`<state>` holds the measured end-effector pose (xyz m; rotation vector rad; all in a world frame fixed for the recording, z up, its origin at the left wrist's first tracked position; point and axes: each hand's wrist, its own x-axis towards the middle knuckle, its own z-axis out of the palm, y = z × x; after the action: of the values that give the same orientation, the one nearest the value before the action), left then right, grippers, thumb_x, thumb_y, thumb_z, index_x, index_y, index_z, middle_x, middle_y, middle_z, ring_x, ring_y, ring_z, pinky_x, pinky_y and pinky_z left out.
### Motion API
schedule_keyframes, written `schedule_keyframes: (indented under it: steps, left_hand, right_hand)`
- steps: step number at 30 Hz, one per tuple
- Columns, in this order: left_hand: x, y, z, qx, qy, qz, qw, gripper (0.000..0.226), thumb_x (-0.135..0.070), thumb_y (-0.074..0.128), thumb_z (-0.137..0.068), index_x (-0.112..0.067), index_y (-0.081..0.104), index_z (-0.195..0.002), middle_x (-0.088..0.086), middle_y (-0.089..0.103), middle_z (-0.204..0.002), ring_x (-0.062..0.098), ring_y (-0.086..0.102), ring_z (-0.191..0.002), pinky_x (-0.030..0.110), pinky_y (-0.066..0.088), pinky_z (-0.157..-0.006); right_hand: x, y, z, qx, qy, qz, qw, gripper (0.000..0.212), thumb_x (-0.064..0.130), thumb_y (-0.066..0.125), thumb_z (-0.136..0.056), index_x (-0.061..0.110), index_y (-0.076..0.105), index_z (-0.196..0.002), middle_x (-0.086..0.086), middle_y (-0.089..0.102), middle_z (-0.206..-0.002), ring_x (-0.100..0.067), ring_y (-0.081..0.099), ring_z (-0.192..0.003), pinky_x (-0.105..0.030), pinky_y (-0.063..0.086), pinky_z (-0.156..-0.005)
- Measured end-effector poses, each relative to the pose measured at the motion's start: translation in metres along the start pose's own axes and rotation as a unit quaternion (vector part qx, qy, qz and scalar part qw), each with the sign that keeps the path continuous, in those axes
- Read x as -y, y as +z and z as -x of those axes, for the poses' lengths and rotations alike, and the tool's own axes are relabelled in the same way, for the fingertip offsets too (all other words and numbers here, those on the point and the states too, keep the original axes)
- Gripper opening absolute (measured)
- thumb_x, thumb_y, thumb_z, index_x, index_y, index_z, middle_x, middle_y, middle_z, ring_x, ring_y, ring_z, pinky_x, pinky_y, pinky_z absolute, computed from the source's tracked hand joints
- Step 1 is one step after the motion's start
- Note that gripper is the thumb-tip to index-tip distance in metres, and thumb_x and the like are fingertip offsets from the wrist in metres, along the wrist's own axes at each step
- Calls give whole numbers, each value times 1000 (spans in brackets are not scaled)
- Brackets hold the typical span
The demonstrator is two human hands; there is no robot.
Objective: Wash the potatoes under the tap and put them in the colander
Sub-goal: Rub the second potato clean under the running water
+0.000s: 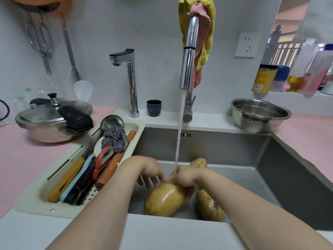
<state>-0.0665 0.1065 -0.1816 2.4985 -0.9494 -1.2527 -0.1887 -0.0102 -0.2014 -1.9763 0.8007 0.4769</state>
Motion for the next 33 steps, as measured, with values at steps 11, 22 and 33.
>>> schedule_keyframes:
  steps: [11, 22, 33]
  left_hand:
    - [-29, 20, 1, -21, 122, -37, 992, 30, -31, 52, -104, -23, 60, -132, 2, 67, -121, 21, 68, -109, 39, 53, -97]
    - [-36, 28, -4, -16, 125, -91, 988, 41, -41, 57, -101, -20, 61, -136, 5, 64, -132, 22, 66, -115, 41, 54, -98]
    - [-25, 18, -9, -45, 116, -51, 991, 49, -40, 57, -101, -19, 51, -145, 4, 62, -132, 21, 65, -116, 41, 54, -99]
  right_hand:
    - [-18, -23, -4, -51, -56, 250, 965, 30, 21, 51, -106, 17, 71, -127, -2, 67, -125, -23, 61, -114, -37, 49, -104]
    - [-55, -34, -16, 15, 184, 286, 940, 71, 54, 74, -88, 12, 58, -142, -7, 63, -140, -31, 61, -125, -39, 48, -103]
    - [-25, -19, -26, -26, 153, 291, 944, 75, 52, 70, -90, 9, 50, -148, -9, 58, -145, -29, 57, -132, -38, 44, -113]
